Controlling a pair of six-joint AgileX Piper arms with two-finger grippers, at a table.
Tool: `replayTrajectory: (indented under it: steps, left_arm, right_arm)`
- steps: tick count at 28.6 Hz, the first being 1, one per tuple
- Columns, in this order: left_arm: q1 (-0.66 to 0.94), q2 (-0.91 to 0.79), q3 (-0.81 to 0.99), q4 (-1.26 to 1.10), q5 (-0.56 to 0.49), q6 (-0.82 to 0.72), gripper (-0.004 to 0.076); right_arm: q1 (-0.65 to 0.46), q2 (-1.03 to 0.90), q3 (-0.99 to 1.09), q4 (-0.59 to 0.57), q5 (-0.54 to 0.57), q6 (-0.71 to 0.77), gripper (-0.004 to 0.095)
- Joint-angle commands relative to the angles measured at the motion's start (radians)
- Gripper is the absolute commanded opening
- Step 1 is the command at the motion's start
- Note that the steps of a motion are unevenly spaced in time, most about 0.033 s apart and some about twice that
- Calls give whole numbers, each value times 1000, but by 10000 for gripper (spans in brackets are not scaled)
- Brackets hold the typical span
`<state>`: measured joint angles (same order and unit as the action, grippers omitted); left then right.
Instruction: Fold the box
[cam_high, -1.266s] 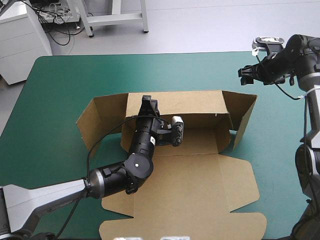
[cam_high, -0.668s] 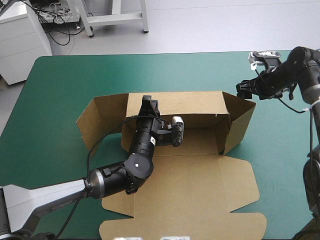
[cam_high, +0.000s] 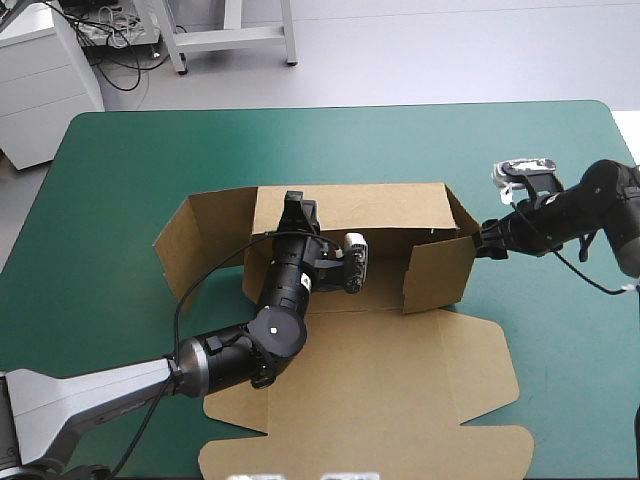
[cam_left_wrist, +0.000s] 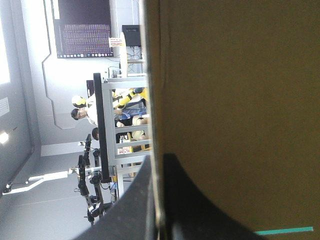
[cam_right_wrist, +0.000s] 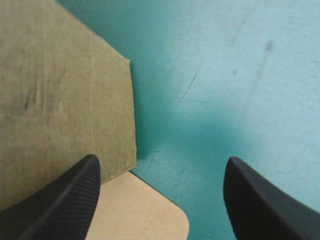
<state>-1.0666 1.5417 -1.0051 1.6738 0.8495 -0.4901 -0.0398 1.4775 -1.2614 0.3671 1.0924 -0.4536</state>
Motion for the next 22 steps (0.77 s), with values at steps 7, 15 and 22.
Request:
replayTrajectory:
  steps: [7,15,22]
  left_arm:
    - [-6,-46,-29,117,44,-14,-32]
    - [-6,-46,-29,117,44,-14,-32]
    - [-6,-46,-29,117,44,-14,-32]
  right_arm:
    - [-6,-59,51,227,46,-231,605]
    - [-6,-59,51,322,90,-308,605]
    - [-6,-59,75,371,85,-346,605]
